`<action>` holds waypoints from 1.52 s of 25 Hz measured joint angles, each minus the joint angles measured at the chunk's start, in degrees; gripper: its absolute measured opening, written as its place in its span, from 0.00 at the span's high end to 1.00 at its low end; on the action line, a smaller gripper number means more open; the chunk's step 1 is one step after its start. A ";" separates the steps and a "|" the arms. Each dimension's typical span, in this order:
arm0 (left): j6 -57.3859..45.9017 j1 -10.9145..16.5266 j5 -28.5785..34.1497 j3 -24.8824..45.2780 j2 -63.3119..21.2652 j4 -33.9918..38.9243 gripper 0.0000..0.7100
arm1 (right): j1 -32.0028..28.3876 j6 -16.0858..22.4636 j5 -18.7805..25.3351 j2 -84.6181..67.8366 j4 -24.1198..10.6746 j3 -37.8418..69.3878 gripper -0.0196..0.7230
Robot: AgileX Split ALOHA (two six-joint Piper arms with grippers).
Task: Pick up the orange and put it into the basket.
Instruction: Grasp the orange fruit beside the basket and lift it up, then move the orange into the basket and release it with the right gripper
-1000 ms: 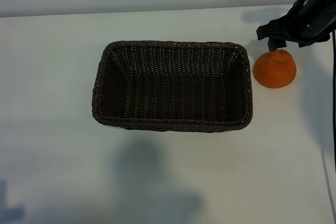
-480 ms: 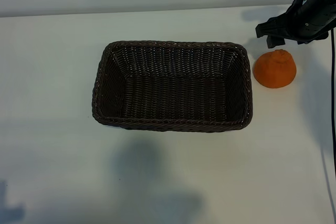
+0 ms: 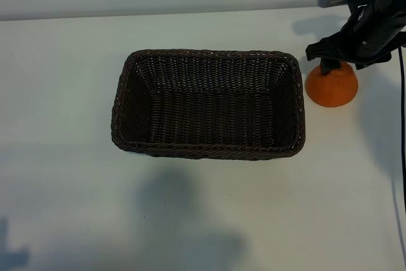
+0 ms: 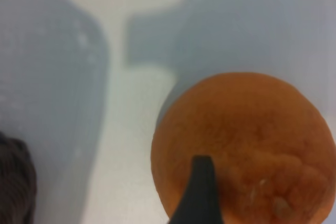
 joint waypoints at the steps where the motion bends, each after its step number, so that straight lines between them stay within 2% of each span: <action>1: 0.00 0.00 0.00 0.00 0.00 0.00 0.20 | 0.00 0.00 -0.24 0.00 0.00 0.00 0.17; 15: 0.00 0.00 0.00 0.00 0.00 0.00 0.20 | 0.00 0.29 -2.34 3.08 -0.30 0.00 0.20; 18: 0.00 0.00 0.00 0.00 0.00 0.00 0.20 | 0.00 0.84 -2.34 3.21 -0.47 0.00 0.31; 20: 0.00 0.00 0.00 0.00 0.00 0.00 0.20 | 0.00 1.27 -2.34 3.21 -0.46 0.00 0.46; 23: 0.00 0.00 0.00 0.00 0.00 0.00 0.20 | 0.00 2.34 -2.34 3.21 -0.64 -0.11 0.75; 24: 0.00 0.00 0.00 0.00 0.00 0.00 0.20 | 0.00 2.51 -2.34 3.21 -1.04 -0.24 0.82; 25: 0.00 0.00 0.00 0.00 0.00 0.00 0.20 | 0.00 2.57 -2.34 3.21 -1.43 -0.37 0.85; 32: 0.00 0.00 0.00 0.00 0.00 0.00 0.20 | 0.00 2.90 -1.01 2.58 -3.18 -1.09 0.86; 38: 0.00 0.00 0.00 0.00 0.00 0.00 0.20 | 0.07 3.87 8.56 0.45 -6.37 -8.91 0.86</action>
